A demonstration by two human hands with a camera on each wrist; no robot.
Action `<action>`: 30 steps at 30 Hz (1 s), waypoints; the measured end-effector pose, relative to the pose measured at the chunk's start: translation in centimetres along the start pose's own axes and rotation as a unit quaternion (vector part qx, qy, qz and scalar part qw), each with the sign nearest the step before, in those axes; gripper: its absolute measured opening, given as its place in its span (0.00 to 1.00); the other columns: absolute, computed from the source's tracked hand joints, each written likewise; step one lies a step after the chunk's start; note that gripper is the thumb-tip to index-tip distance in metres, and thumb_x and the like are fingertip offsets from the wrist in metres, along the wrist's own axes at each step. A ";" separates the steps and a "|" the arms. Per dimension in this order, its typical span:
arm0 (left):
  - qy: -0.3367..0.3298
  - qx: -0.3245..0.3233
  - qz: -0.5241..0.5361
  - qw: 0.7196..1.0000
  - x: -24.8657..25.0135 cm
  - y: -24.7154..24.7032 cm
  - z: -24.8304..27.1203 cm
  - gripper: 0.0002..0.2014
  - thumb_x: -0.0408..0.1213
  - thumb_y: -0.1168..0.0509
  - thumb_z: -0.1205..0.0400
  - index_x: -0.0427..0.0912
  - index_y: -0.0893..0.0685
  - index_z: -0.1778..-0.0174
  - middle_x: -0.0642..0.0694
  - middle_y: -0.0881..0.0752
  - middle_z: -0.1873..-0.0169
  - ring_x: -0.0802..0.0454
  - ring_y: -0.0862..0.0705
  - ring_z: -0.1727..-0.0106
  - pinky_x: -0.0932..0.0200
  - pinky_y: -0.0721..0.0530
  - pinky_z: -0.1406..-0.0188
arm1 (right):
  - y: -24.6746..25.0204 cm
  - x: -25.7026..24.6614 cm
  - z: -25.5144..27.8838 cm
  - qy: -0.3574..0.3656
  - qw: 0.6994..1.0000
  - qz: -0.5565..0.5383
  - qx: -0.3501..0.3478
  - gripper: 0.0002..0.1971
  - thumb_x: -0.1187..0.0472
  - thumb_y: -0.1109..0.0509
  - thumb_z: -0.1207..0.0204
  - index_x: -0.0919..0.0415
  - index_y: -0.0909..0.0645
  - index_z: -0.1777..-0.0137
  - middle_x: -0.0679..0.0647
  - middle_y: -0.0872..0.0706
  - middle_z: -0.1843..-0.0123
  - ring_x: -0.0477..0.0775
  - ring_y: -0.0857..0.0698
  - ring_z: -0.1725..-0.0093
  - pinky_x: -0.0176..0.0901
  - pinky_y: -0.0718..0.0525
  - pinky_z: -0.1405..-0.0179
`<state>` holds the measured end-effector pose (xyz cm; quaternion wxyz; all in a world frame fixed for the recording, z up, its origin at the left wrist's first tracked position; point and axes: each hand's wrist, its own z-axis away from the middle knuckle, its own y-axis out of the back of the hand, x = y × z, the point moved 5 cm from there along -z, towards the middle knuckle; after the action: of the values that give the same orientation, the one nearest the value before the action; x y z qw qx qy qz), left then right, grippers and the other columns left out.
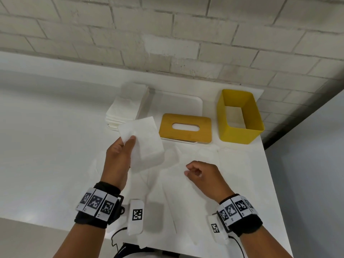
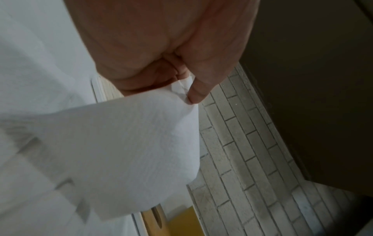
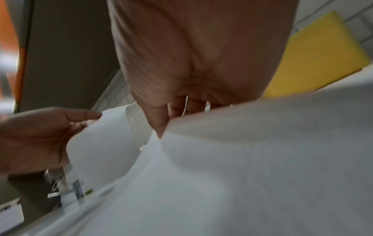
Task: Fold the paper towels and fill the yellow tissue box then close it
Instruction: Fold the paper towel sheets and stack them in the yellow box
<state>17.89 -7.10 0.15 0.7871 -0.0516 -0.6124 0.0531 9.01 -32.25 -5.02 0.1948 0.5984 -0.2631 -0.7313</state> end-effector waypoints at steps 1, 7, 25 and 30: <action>0.003 -0.002 -0.007 1.000 -0.1 -0.1 0.0 0.09 0.40 0.36 0.11 0.53 0.09 0.45 0.48 0.07 0.44 0.43 0.11 0.38 0.42 0.12 0.39 | 0.1 -0.2 -0.2 -0.006 0.999 -0.037 0.018 0.05 0.58 0.21 0.22 0.49 0.14 0.58 0.40 0.14 0.64 0.37 0.19 0.63 0.26 0.22 0.55; 0.000 -0.014 -0.057 0.998 -0.8 -0.7 -0.1 0.09 0.43 0.35 0.11 0.53 0.09 0.42 0.51 0.06 0.45 0.45 0.10 0.39 0.42 0.13 0.36 | 2.7 -3.7 -0.5 0.018 0.966 -0.240 0.091 0.06 0.63 0.28 0.16 0.55 0.14 0.56 0.41 0.14 0.65 0.40 0.18 0.63 0.33 0.20 0.58; -0.005 -0.203 -0.039 0.978 1.4 -7.4 1.2 0.20 0.59 0.34 0.18 0.51 0.10 0.39 0.35 0.10 0.41 0.30 0.13 0.36 0.29 0.17 0.32 | 3.7 -8.4 -2.3 0.004 0.930 -0.337 0.147 0.07 0.59 0.31 0.14 0.55 0.13 0.52 0.60 0.09 0.57 0.50 0.17 0.61 0.45 0.21 0.61; 0.012 -0.203 -0.017 0.979 1.4 -7.9 0.5 0.19 0.52 0.42 0.09 0.46 0.11 0.37 0.43 0.08 0.52 0.49 0.12 0.48 0.47 0.17 0.41 | 4.3 -8.6 -3.5 0.004 0.929 -0.327 0.175 0.07 0.58 0.30 0.15 0.56 0.13 0.53 0.64 0.09 0.57 0.54 0.17 0.61 0.50 0.18 0.57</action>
<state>17.91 -14.69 2.73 0.7680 -0.2005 -0.6021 -0.0862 14.11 -30.98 3.72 -0.1620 0.6785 -0.1757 -0.6946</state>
